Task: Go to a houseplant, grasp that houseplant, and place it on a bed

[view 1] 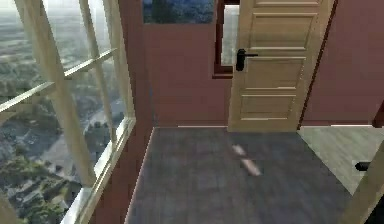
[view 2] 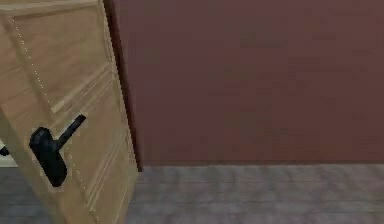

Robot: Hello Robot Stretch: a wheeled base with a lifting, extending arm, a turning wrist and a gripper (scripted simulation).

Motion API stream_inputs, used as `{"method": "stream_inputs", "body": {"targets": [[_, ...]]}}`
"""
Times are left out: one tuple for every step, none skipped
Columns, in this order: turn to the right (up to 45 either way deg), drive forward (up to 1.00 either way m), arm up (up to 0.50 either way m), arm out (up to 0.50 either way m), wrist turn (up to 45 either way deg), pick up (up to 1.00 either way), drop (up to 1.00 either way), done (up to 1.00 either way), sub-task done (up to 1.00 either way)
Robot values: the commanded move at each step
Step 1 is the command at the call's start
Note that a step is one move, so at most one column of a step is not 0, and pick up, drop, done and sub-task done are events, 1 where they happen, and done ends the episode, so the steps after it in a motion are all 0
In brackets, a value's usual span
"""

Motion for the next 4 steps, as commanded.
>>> {"method": "stream_inputs", "body": {"targets": [[0.0,0.65,0.0,0.0,0.0,0.0,0.0,0.0,0.0],[45.0,0.0,0.0,0.0,0.0,0.0,0.0,0.0,0.0],[6.0,0.0,0.0,0.0,0.0,0.0,0.0,0.0,0.0],[0.0,0.4,0.0,0.0,0.0,0.0,0.0,0.0,0.0]]}}
